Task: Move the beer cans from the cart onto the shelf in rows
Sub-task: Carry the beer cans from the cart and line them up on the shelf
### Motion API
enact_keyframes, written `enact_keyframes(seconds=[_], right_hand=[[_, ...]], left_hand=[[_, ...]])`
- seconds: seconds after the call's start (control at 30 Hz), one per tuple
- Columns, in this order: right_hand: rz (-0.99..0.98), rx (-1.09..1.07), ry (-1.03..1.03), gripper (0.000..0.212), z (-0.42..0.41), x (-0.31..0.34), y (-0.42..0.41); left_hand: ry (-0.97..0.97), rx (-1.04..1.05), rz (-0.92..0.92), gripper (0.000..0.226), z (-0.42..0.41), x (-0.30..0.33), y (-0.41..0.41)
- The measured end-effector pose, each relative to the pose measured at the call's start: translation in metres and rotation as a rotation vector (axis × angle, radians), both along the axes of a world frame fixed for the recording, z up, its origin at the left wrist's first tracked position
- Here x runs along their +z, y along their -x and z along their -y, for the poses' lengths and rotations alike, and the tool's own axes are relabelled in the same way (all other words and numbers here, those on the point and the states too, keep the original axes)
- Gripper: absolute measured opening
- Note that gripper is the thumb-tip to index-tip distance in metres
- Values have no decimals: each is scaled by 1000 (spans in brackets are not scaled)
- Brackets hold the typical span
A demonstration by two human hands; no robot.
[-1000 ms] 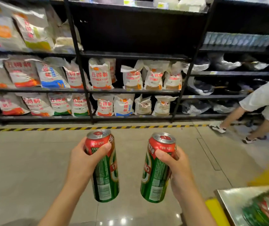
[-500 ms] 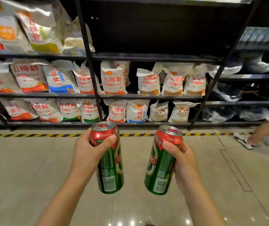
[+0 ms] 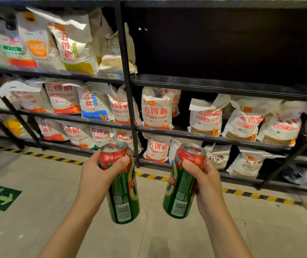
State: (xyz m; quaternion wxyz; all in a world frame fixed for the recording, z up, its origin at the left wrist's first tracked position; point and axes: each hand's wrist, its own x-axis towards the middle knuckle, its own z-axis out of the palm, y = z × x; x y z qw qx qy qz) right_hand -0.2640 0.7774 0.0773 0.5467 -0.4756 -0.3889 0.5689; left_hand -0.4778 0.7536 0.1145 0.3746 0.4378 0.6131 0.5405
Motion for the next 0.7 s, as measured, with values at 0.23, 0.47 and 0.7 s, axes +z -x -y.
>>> enact_keyframes(seconds=[0.23, 0.47, 0.7], right_hand=[[-9, 48, -26, 71, -111, -1, 18], [9, -8, 0, 64, -265, -13, 52], [40, -48, -82, 62, -393, 0, 86]], left_hand=[[25, 83, 10, 28, -105, -14, 21], [34, 71, 32, 25, -267, -31, 57], [1, -63, 26, 31, -414, -19, 82]])
